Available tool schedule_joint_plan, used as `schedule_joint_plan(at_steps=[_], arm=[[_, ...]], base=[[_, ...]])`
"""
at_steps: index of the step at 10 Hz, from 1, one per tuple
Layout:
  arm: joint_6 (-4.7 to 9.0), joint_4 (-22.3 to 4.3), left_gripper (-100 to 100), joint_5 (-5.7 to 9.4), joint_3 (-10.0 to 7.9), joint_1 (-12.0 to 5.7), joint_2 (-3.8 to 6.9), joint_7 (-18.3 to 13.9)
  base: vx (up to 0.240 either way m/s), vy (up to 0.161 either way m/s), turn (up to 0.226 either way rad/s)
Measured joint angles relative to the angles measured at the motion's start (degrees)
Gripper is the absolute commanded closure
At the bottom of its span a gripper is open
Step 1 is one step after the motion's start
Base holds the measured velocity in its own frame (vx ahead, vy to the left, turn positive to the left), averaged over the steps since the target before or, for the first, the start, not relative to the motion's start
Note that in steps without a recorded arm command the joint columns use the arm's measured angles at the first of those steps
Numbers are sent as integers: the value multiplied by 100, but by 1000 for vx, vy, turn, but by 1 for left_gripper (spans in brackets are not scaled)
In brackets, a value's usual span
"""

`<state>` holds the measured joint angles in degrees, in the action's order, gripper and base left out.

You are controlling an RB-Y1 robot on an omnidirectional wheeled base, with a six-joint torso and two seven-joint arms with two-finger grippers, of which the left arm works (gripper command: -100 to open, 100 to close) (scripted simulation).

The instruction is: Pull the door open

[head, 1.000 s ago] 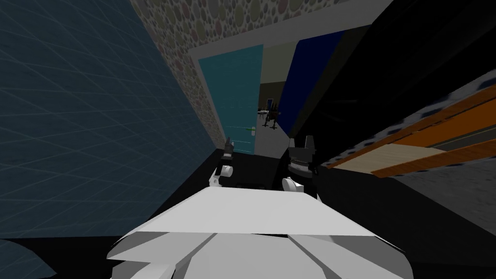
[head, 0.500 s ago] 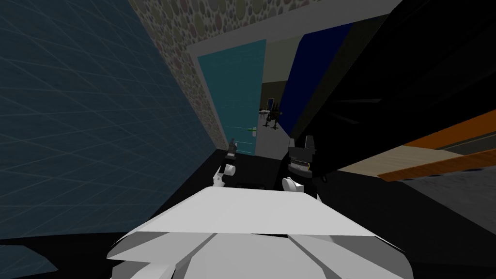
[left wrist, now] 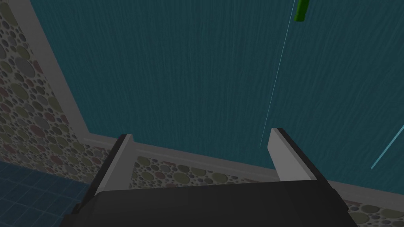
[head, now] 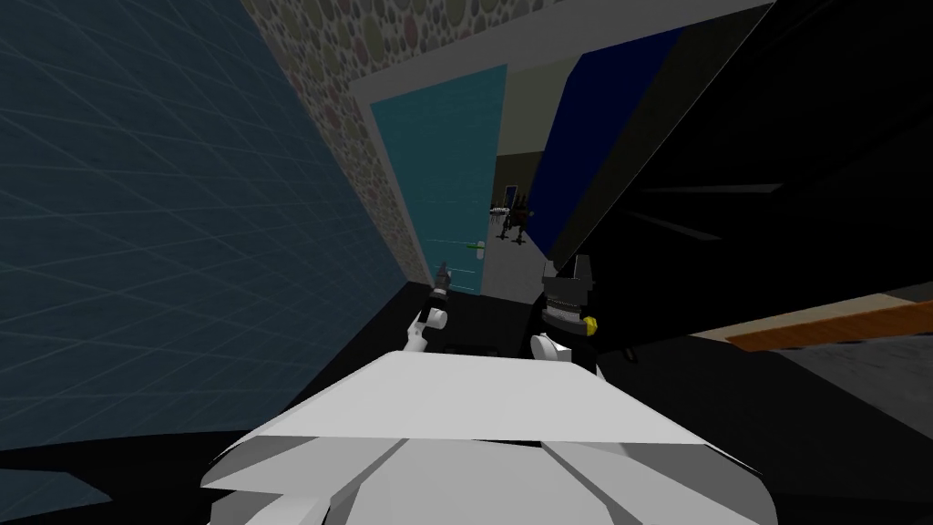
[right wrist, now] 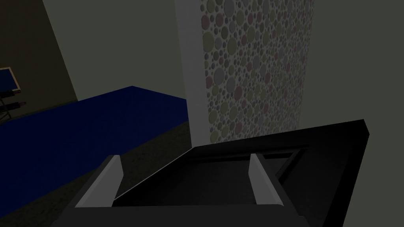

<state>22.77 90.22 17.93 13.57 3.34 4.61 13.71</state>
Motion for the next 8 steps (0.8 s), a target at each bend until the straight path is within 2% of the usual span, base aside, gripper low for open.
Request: schedule_joint_plan(at_steps=[3, 6, 8], arm=[[-14, -380, -100, 99, 144, -208, -40, 86], [-98, -779, -100, 229, 319, -450, -113, 219], [-75, -1032, -100, 295, 418, -568, -128, 258]], base=[[103, 0, 37], [98, 6, 41], [91, -5, 38]])
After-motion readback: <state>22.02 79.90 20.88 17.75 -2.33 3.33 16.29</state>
